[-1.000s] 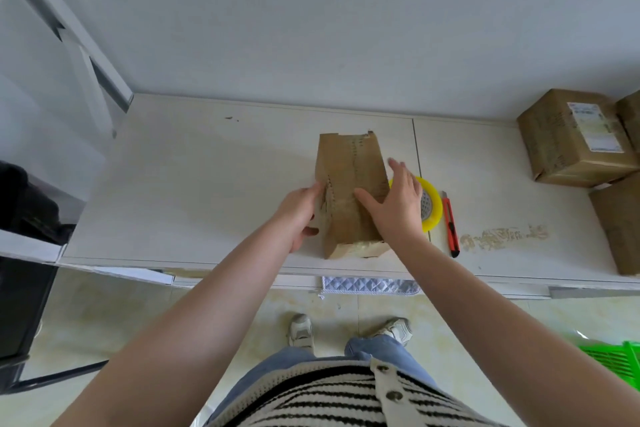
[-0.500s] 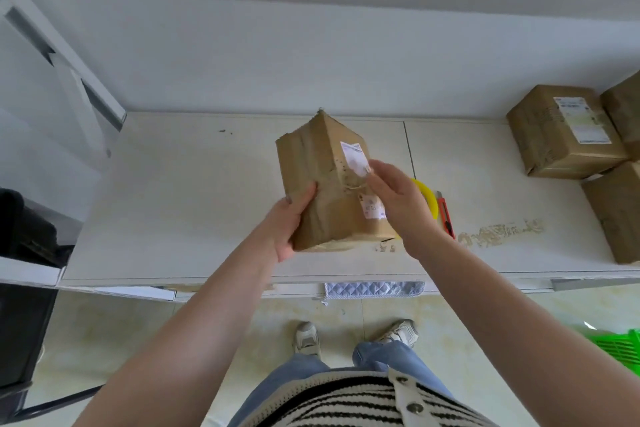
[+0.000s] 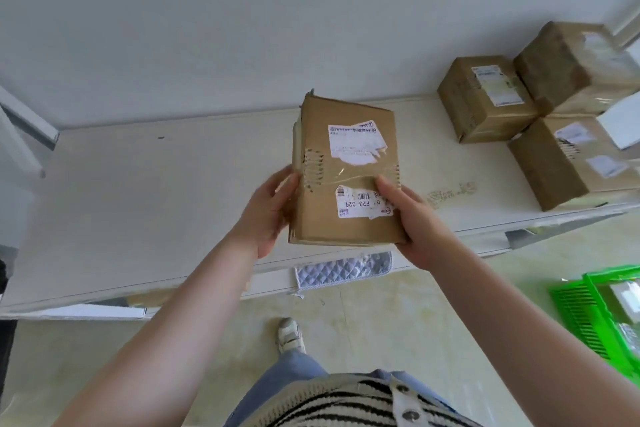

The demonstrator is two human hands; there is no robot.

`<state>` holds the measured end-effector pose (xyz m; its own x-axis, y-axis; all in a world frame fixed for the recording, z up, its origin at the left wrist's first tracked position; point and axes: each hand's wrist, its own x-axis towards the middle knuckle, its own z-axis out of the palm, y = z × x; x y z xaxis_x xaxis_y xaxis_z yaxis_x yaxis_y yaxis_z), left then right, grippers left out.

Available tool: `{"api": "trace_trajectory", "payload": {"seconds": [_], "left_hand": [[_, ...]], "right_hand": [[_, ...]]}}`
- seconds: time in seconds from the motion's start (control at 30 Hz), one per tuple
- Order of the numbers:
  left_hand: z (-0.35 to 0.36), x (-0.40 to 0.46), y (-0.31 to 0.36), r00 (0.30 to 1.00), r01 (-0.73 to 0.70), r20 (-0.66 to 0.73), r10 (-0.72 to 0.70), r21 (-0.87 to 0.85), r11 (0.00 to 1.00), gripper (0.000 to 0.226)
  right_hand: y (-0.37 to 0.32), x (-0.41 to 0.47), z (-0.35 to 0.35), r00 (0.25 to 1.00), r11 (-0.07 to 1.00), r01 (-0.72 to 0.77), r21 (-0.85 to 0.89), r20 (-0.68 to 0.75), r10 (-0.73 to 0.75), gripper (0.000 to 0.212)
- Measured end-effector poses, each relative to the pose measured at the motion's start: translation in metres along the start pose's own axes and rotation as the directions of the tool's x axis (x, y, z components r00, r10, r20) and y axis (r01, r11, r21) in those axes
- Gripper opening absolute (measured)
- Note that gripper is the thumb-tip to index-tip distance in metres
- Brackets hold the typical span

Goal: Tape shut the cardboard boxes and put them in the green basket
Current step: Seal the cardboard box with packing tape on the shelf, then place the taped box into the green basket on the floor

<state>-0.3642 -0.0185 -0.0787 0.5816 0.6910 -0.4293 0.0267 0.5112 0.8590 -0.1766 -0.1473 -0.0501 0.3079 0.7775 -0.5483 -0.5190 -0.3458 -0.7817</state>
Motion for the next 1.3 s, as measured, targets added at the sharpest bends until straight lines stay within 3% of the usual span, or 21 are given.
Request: {"api": "trace_trajectory", "payload": {"seconds": [0.07,0.13,0.27,0.43,0.67,0.87,1.13,1.3], "left_hand": [[0.033,-0.005,0.004,0.995,-0.091,-0.042,0.096,0.115,0.989,0.045],[0.081,-0.018,0.004,0.994,-0.11,0.02,0.109,0.166,0.98,0.037],[0.194,-0.04,-0.021,0.966,0.024,0.249,-0.072,0.193,0.981,0.058],[0.324,-0.049,-0.088,0.957,0.065,0.24,-0.163,0.371,0.927,0.043],[0.463,-0.047,-0.168,0.853,0.071,0.392,-0.344,0.566,0.822,0.027],[0.567,-0.029,-0.23,0.729,0.037,0.448,-0.517,0.729,0.683,0.043],[0.696,0.035,-0.284,0.611,-0.016,0.463,-0.642,0.818,0.574,0.028],[0.765,0.074,-0.308,0.588,-0.057,0.433,-0.683,0.865,0.498,0.044]], "right_hand": [[-0.001,-0.021,-0.03,0.997,0.998,0.058,0.035,-0.05,-0.056,0.051],[0.001,-0.045,-0.065,0.991,0.993,0.104,0.06,-0.095,-0.098,0.051],[0.012,-0.099,-0.141,0.966,0.978,0.204,0.034,-0.172,-0.195,0.025],[0.038,-0.166,-0.246,0.891,0.969,0.246,0.028,-0.401,-0.214,0.024],[0.075,-0.231,-0.363,0.765,0.936,0.31,0.169,-0.629,-0.14,0.016],[0.101,-0.255,-0.447,0.608,0.868,0.397,0.298,-0.794,-0.005,0.013],[0.081,-0.235,-0.565,0.477,0.812,0.437,0.386,-0.865,0.155,0.011],[0.064,-0.218,-0.629,0.448,0.782,0.456,0.425,-0.869,0.211,0.012]]}}
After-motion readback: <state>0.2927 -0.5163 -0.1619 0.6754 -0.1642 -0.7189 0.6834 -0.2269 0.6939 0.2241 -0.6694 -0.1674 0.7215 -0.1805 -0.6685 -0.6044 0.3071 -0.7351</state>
